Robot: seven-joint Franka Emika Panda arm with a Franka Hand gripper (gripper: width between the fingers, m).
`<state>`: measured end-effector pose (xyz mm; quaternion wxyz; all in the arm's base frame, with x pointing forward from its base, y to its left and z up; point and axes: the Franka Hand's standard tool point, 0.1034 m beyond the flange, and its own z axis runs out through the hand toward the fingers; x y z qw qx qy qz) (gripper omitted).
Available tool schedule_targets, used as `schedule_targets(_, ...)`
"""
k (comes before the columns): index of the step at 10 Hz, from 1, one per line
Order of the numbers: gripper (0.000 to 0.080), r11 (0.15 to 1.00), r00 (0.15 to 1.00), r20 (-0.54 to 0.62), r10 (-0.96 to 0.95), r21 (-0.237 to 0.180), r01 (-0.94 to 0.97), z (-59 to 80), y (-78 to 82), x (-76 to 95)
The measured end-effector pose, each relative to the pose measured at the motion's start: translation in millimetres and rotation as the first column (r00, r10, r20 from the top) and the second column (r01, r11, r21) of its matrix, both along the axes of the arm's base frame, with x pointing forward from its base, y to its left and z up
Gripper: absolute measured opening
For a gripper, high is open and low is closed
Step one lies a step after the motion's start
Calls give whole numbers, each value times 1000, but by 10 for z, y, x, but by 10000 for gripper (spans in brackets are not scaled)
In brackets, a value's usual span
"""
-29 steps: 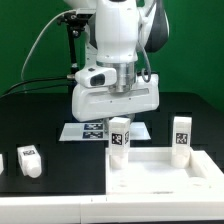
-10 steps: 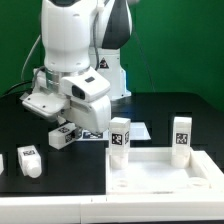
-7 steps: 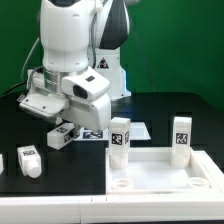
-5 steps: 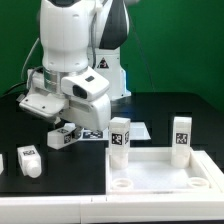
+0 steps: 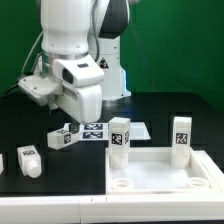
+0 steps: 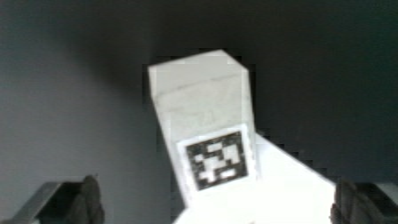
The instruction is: Assemble square table
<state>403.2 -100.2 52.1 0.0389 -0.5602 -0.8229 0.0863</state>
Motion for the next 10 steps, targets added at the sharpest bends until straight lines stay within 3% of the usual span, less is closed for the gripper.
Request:
schedule_targets(4,649,964,964,34,-263,-37,264,-11,38,15)
schedule_targets(6,649,895,897,57,-438,-63,441,9,-10,71)
schedule_targets(8,649,702,704,104,-702,-66,709,51,-132,123)
schedule_targets(9,649,547,555,108,-825,-94,832,48,-122,90)
schedule_targets(10,649,445,458,111,-882,-124,887,47,-82,94)
